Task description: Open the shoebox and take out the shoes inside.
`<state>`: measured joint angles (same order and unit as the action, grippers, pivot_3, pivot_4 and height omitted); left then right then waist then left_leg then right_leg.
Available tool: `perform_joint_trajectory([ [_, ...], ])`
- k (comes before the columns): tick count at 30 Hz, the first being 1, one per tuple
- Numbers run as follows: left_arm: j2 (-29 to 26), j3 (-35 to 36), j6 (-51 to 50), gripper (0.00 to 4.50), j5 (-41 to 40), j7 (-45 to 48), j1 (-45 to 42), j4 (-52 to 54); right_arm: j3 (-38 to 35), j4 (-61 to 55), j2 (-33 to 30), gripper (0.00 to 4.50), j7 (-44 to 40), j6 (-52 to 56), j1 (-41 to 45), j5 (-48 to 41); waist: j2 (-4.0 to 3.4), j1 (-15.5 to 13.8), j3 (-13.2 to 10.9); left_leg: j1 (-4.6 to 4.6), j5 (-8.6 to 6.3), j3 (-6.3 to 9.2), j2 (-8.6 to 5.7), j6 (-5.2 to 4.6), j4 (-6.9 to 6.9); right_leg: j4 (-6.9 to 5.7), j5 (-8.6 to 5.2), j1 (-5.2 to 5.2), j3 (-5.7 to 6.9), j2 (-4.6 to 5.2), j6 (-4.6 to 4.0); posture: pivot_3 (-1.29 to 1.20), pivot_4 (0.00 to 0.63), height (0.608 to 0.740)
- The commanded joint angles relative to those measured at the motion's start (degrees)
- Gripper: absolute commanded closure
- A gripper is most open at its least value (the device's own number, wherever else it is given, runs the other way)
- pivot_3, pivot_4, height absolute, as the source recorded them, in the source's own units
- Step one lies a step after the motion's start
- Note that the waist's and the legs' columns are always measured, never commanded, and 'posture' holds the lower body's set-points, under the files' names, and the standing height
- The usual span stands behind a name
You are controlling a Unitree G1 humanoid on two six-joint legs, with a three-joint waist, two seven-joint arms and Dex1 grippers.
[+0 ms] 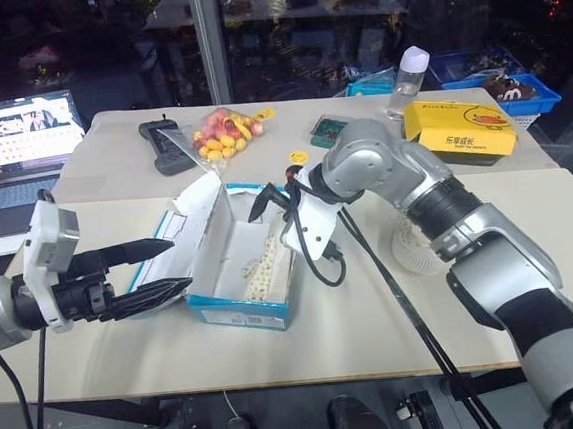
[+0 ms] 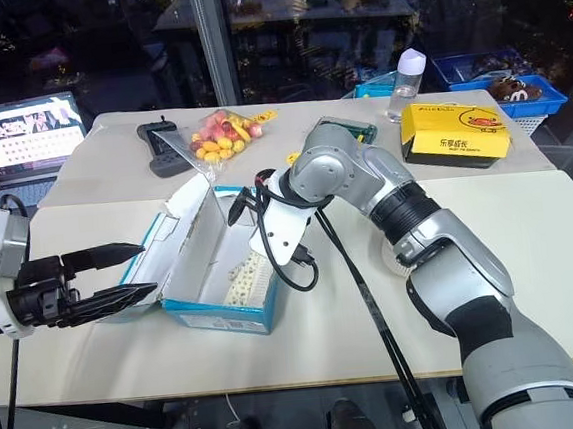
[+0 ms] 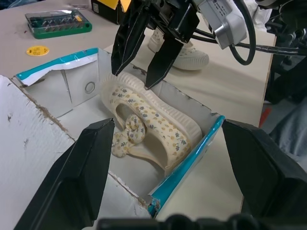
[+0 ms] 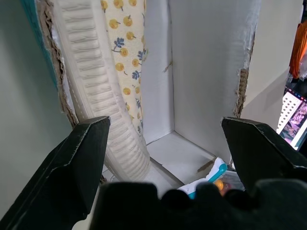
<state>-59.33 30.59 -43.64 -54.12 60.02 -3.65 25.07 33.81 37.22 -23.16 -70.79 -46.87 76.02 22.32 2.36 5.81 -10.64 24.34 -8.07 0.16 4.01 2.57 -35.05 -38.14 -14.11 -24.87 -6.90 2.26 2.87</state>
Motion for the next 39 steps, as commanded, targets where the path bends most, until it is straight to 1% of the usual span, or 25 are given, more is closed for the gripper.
perform_joint_trajectory([
  [1, -0.16, 1.64, 0.76, 0.71, -0.23, -0.08, -0.26, 1.1, 2.28, 1.1, 1.07, 0.03, -0.31, -1.68, -0.35, 1.12, 0.01, -0.01, 0.01, -0.04, 0.0, 0.0, 0.0, 0.0, 0.0, 0.0, 0.0, 0.04, 0.0, 0.0, 0.0, 0.0, 0.15, 0.723],
  [5, 0.01, 1.33, 0.92, 0.71, -0.23, -0.21, -0.62, 0.96, 1.57, 1.65, 3.11, 0.03, 0.94, -0.54, 0.31, 0.99, 0.06, 0.03, 0.04, -0.14, 0.0, 0.0, 0.0, 0.0, -0.01, 0.0, -0.01, 0.15, 0.0, 0.0, -0.01, 0.0, 0.15, 0.723],
  [9, 0.0, 0.9, 1.13, 0.71, 0.0, -0.28, -0.95, 0.78, 0.15, 4.0, 6.23, 0.03, 4.96, 2.36, 0.94, 2.06, 0.07, 0.64, 0.04, -0.2, 0.0, 0.01, 0.02, 0.0, 0.01, 0.0, -0.02, 0.19, 0.01, -0.01, -0.03, 0.0, 0.15, 0.723],
  [17, -0.23, 0.46, 1.21, 0.71, 0.38, -0.03, -1.26, 0.4, -1.45, 8.88, 9.17, 0.03, 11.87, 7.74, 1.73, 3.98, 0.11, 1.75, 0.07, -0.22, 0.0, 0.01, 0.02, 0.0, 0.08, 0.0, -0.01, 0.19, 0.01, -0.01, -0.03, 0.0, 0.15, 0.723],
  [25, -0.08, 0.05, 1.43, 0.71, 1.07, 0.12, -1.54, 0.27, -5.47, 9.08, 12.32, 0.03, 14.84, 15.39, 2.21, 0.06, 0.1, 1.84, 0.06, -0.13, 0.0, 0.03, 0.01, 0.0, 0.04, 0.01, 0.04, 0.14, 0.0, -0.02, -0.07, 0.0, 0.15, 0.723],
  [29, 0.0, -0.33, 1.6, 0.71, 1.38, 0.3, -1.74, 0.18, -7.09, 8.35, 11.11, 0.03, 13.15, 16.35, 4.27, -1.75, 0.11, 1.41, 0.06, 0.01, 0.0, 0.03, 0.01, 0.0, 0.07, 0.03, 0.02, 0.02, 0.0, -0.02, -0.02, 0.0, 0.15, 0.723],
  [33, 0.08, -0.65, 1.84, 0.71, 1.7, 0.56, -1.77, 0.02, -8.06, 7.92, 9.03, 0.03, 10.83, 15.34, 7.22, -3.29, 0.1, 1.28, 0.04, 0.4, 0.0, 0.03, 0.01, 0.0, 0.08, 0.04, 0.04, -0.32, 0.01, -0.02, -0.06, 0.0, 0.15, 0.723],
  [37, 0.29, -1.02, 2.05, 0.71, 1.77, 0.66, -1.95, -0.05, -6.94, 8.56, 6.37, 0.03, 8.49, 11.21, 9.34, -2.85, 0.1, 1.32, 0.04, 0.39, -0.01, 0.03, 0.01, 0.0, 0.14, 0.07, 0.05, -0.31, 0.01, -0.02, -0.11, 0.0, 0.15, 0.723],
  [39, 0.36, -1.27, 2.28, 0.71, 1.99, 0.75, -1.98, -0.16, -5.56, 9.52, 4.88, 0.03, 8.1, 7.78, 10.39, -1.17, 0.1, 1.31, 0.04, 0.38, -0.01, 0.03, 0.01, 0.0, 0.15, 0.07, 0.04, -0.31, 0.01, -0.02, -0.1, 0.0, 0.15, 0.723],
])
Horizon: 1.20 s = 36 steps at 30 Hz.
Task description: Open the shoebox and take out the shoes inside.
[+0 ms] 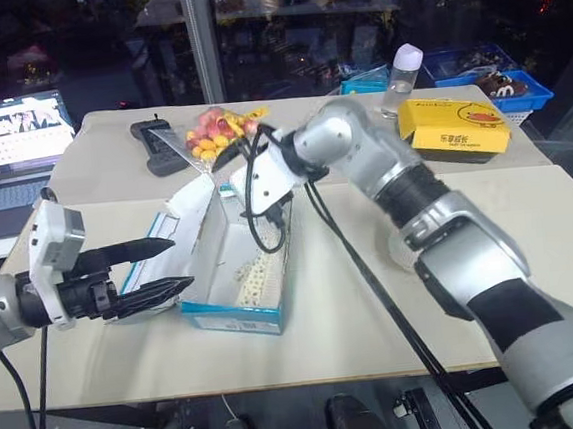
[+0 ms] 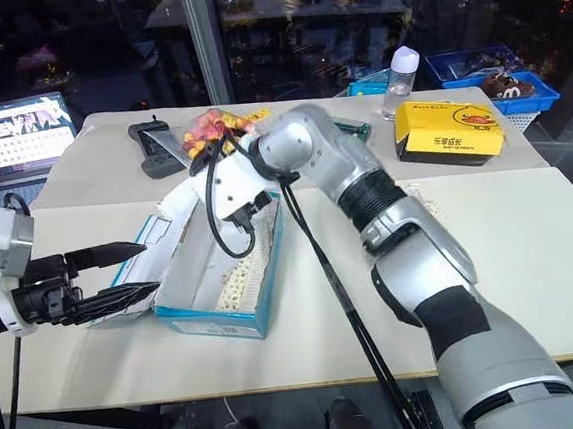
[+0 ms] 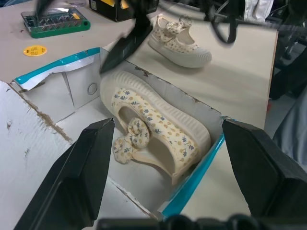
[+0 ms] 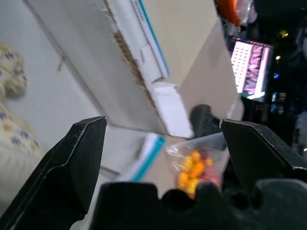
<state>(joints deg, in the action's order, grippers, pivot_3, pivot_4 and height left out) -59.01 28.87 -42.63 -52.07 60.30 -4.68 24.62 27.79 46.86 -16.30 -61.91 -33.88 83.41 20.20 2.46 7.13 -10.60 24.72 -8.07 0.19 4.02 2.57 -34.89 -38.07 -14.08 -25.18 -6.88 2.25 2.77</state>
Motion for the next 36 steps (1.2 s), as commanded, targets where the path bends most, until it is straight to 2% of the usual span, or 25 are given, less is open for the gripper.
perform_joint_trajectory([
  [1, 0.07, 0.36, 1.32, 0.71, -0.05, 0.48, -1.01, 0.24, 1.71, 0.39, -2.89, 0.03, -0.58, -7.83, 3.24, 2.54, 0.0, 0.0, -0.01, 0.0, 0.0, 0.0, 0.0, 0.0, 0.0, 0.0, -0.01, -0.01, 0.0, 0.0, 0.02, 0.0, 0.15, 0.723],
  [8, 0.14, 0.15, 1.31, 0.71, -0.21, 0.56, -1.1, 0.22, 7.15, 2.2, -5.06, 0.03, 1.74, -18.41, 1.92, 9.01, 0.0, 0.12, -0.01, -0.03, 0.0, 0.0, 0.0, 0.0, -0.02, -0.02, -0.07, -0.01, -0.01, 0.0, 0.12, 0.0, 0.15, 0.723],
  [21, 0.1, 0.9, 0.56, 0.71, -0.81, 0.37, -0.4, 0.93, 10.78, 0.71, -5.6, 0.03, 1.92, -26.6, 0.55, 11.9, 0.01, 0.04, -0.01, -0.08, 0.0, 0.0, 0.0, 0.0, -0.02, -0.03, -0.04, 0.05, -0.01, 0.0, 0.06, 0.0, 0.15, 0.723],
  [28, 0.15, 1.13, 0.5, 0.71, -1.0, 0.45, 0.12, 1.13, 10.75, 1.89, -5.8, 0.03, 2.95, -27.42, 2.91, 13.22, 0.01, 0.01, 0.0, -0.11, 0.0, 0.0, 0.0, 0.0, -0.04, -0.04, -0.04, 0.07, -0.01, 0.0, 0.06, 0.0, 0.15, 0.723],
  [36, 0.07, 0.78, 0.64, 0.71, -0.85, 0.67, -0.09, 0.73, 11.88, 1.31, -6.23, 0.03, 2.24, -28.0, 1.72, 13.85, 0.01, -0.03, 0.0, -0.12, 0.0, 0.0, 0.0, -0.01, -0.05, -0.05, -0.04, 0.08, -0.01, 0.0, 0.06, 0.0, 0.15, 0.723],
])
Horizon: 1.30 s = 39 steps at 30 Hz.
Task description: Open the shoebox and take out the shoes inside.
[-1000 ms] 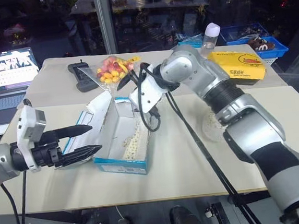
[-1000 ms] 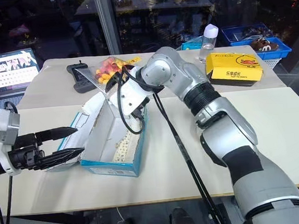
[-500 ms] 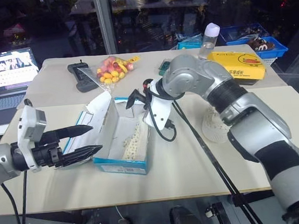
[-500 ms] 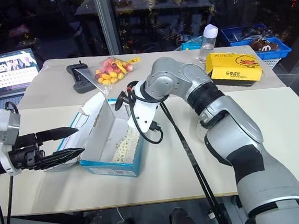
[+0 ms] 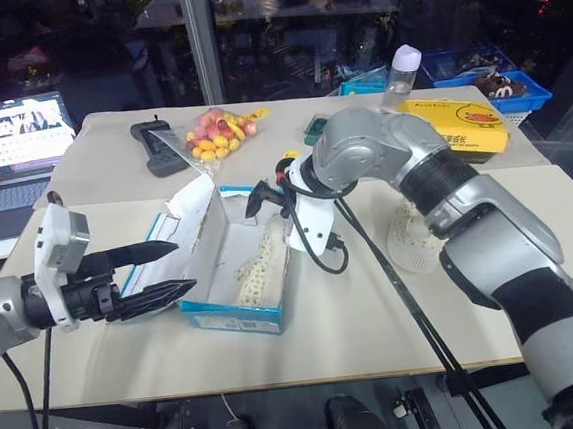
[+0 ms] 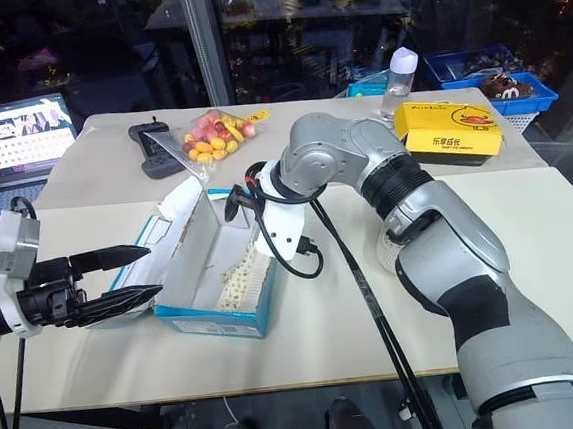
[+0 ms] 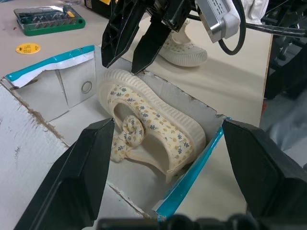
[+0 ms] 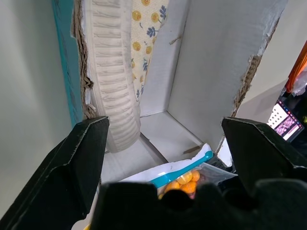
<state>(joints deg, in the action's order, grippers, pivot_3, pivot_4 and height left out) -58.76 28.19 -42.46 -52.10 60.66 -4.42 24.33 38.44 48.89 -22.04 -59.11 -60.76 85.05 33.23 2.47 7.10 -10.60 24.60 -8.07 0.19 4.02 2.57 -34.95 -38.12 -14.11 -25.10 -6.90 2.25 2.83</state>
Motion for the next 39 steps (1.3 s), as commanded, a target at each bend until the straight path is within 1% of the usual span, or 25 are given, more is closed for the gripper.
perform_joint_trajectory([
  [1, -0.19, 1.42, 0.43, 0.71, -0.87, 0.34, -0.43, 0.97, 1.43, -0.91, -0.56, 0.03, -0.68, -1.2, -0.11, 0.89, 0.0, 0.0, 0.0, 0.0, 0.0, 0.0, 0.0, 0.0, 0.0, 0.0, 0.0, 0.0, 0.0, 0.0, 0.0, 0.0, 0.15, 0.723],
  [10, -0.21, 0.96, 0.62, 0.71, -0.57, 0.58, -0.64, 0.68, 2.02, -1.61, -1.2, 0.03, -2.85, -1.13, 0.76, -0.07, 0.0, -0.05, 0.0, -0.14, 0.0, 0.0, 0.0, 0.0, -0.01, -0.01, -0.01, 0.1, 0.0, 0.0, 0.02, 0.0, 0.15, 0.723],
  [17, -0.09, 0.93, 0.52, 0.71, -0.63, 0.27, -0.85, 0.7, 3.32, -5.65, 0.27, 0.03, -5.17, 0.02, -4.14, -1.87, 0.04, -0.01, 0.03, -0.31, 0.0, 0.0, 0.0, 0.0, 0.02, -0.04, -0.04, 0.23, 0.0, 0.0, 0.0, 0.0, 0.15, 0.723],
  [20, -0.01, 0.97, 0.52, 0.71, -0.63, 0.12, -0.77, 0.86, 3.88, -7.66, 1.31, 0.03, -6.1, 1.33, -6.74, -2.27, 0.2, 0.16, 0.13, -0.44, 0.0, 0.0, 0.01, 0.0, 0.07, -0.04, -0.08, 0.34, 0.01, 0.0, -0.06, 0.0, 0.15, 0.723],
  [22, 0.06, 0.92, 0.55, 0.71, -0.6, 0.07, -0.77, 0.9, 4.29, -8.57, 2.02, 0.03, -6.33, 2.22, -8.4, -1.83, 0.33, 0.37, 0.22, -0.69, -0.01, 0.0, 0.02, 0.0, 0.16, -0.03, -0.13, 0.54, 0.02, 0.0, -0.13, 0.0, 0.15, 0.723],
  [25, 0.14, 0.92, 0.43, 0.71, -0.72, -0.19, -0.9, 1.04, 4.33, -9.18, 3.2, 0.03, -5.84, 3.24, -9.69, -0.81, 0.57, 1.02, 0.37, -1.34, -0.05, -0.01, 0.07, -0.02, 0.34, -0.04, -0.36, 1.02, 0.06, -0.03, -0.38, 0.0, 0.15, 0.723],
  [26, 0.15, 0.92, 0.33, 0.71, -0.84, -0.3, -0.97, 1.16, 4.23, -9.16, 3.6, 0.03, -5.68, 3.65, -9.88, -0.6, 0.63, 1.48, 0.4, -1.39, -0.05, -0.01, 0.1, -0.02, 0.35, -0.05, -0.49, 1.05, 0.05, -0.06, -0.62, 0.0, 0.15, 0.723],
  [29, 0.21, 0.83, 0.27, 0.71, -0.96, -0.52, -1.1, 1.28, 3.7, -8.79, 5.09, 0.03, -4.47, 4.77, -10.15, 0.14, 0.64, 2.96, 0.4, -1.46, -0.05, 0.0, 0.23, -0.02, 0.31, -0.12, -0.37, 1.02, -0.06, -0.29, -0.77, 0.0, 0.15, 0.723],
  [32, 0.21, 0.62, 0.29, 0.71, -1.05, -0.81, -1.24, 1.31, 3.37, -8.12, 5.97, 0.03, -3.04, 5.1, -9.81, 0.88, 0.55, 3.53, 0.33, -1.42, -0.04, 0.1, 0.46, -0.03, 0.26, -0.15, -0.11, 0.87, -0.21, -0.71, -0.91, 0.0, 0.15, 0.723],
  [34, 0.19, 0.61, 0.19, 0.71, -1.2, -0.98, -1.29, 1.41, 3.22, -7.6, 6.2, 0.56, -2.25, 5.3, -9.48, 1.29, 0.53, 3.28, 0.29, -1.36, -0.04, 0.3, 0.5, -0.03, 0.27, -0.19, -0.02, 0.78, -0.18, -0.87, -0.98, 0.0, 0.15, 0.723],
  [35, 0.19, 0.6, 0.17, 0.71, -1.24, -1.04, -1.31, 1.44, 3.17, -7.33, 6.26, 0.67, -1.83, 5.45, -9.3, 1.41, 0.52, 3.14, 0.28, -1.33, -0.04, 0.35, 0.5, -0.03, 0.27, -0.2, -0.03, 0.78, -0.14, -0.88, -0.99, 0.0, 0.15, 0.723],
  [36, 0.19, 0.58, 0.13, 0.71, -1.28, -1.14, -1.31, 1.48, 3.15, -7.08, 6.29, 1.15, -1.37, 5.57, -9.08, 1.54, 0.52, 3.05, 0.27, -1.32, -0.04, 0.35, 0.5, -0.02, 0.25, -0.2, -0.04, 0.79, -0.14, -0.87, -1.0, 0.0, 0.15, 0.723],
  [39, 0.2, 0.49, 0.11, 0.71, -1.39, -1.38, -1.35, 1.58, 3.13, -6.44, 6.44, 2.17, 0.05, 6.09, -8.4, 1.8, 0.52, 3.04, 0.27, -1.24, -0.04, 0.34, 0.5, -0.02, 0.16, -0.14, -0.04, 0.78, -0.16, -0.85, -0.99, 0.0, 0.15, 0.723],
])
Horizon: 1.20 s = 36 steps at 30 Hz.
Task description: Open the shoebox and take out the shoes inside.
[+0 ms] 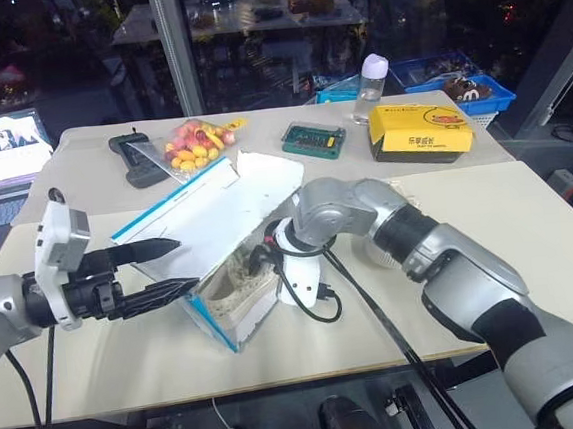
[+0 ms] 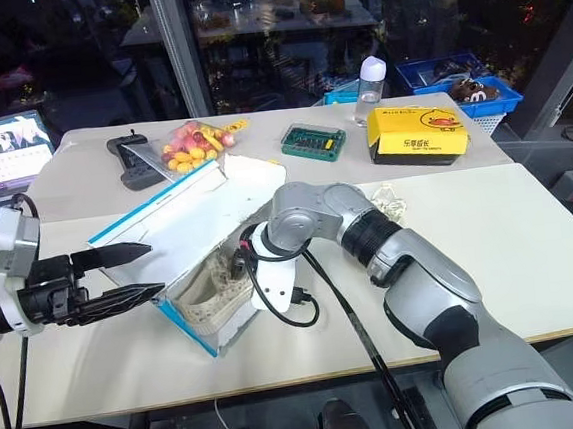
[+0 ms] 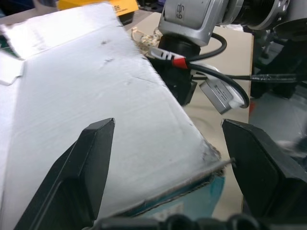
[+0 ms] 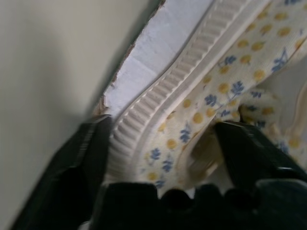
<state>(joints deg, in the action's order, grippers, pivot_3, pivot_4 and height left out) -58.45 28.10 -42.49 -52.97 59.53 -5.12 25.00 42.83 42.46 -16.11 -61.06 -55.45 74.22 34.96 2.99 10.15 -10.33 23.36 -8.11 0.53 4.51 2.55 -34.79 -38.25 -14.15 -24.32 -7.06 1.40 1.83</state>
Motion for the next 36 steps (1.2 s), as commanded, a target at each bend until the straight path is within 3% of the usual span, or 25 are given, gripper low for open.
perform_joint_trajectory([
  [1, -0.1, 0.56, 0.13, 0.71, -0.58, -0.31, -0.65, 0.96, -1.27, 0.13, 0.55, 2.42, 2.31, 0.93, 2.57, 0.11, 0.0, -0.04, 0.0, 0.03, 0.0, 0.0, 0.0, 0.0, 0.0, 0.04, 0.0, 0.0, 0.0, 0.0, 0.0, 0.0, 0.15, 0.723],
  [7, -0.15, -0.19, 0.09, 0.71, -0.6, -0.69, -1.27, 0.9, -1.01, 0.43, 0.66, 4.4, 3.21, 1.33, 2.94, -0.04, -0.01, -0.43, -0.01, 0.27, 0.0, 0.0, 0.01, 0.0, 0.08, 0.1, -0.02, -0.17, 0.04, 0.0, 0.23, 0.0, 0.15, 0.723],
  [15, 0.07, -1.09, -0.19, 0.71, -0.7, -1.18, -1.97, 0.87, -3.75, 3.06, 1.57, 4.4, 6.84, 4.2, 8.33, -0.42, -0.03, -0.81, -0.04, 0.54, -0.01, 0.0, 0.01, 0.01, 0.13, 0.06, 0.02, -0.49, 0.06, 0.0, 0.41, 0.0, 0.15, 0.723],
  [24, -0.04, -1.46, -0.29, 0.71, -0.97, -1.42, -2.33, 0.66, -9.08, 6.54, -1.76, 4.4, 7.21, 5.7, 17.07, -4.88, -0.12, -1.85, -0.14, 1.03, -0.01, 0.0, 0.02, 0.01, 0.1, 0.1, 0.04, -0.89, 0.11, 0.02, 0.39, 0.0, 0.15, 0.723],
  [36, -0.4, -1.45, -0.33, 0.71, -0.89, -1.29, -2.64, 0.19, -10.97, 8.46, -1.35, 4.4, 9.69, 7.87, 18.03, -4.54, -0.13, -2.33, -0.15, 1.28, -0.01, 0.0, 0.02, 0.02, 0.09, 0.1, 0.07, -1.12, 0.14, 0.02, 0.38, 0.0, 0.15, 0.723],
])
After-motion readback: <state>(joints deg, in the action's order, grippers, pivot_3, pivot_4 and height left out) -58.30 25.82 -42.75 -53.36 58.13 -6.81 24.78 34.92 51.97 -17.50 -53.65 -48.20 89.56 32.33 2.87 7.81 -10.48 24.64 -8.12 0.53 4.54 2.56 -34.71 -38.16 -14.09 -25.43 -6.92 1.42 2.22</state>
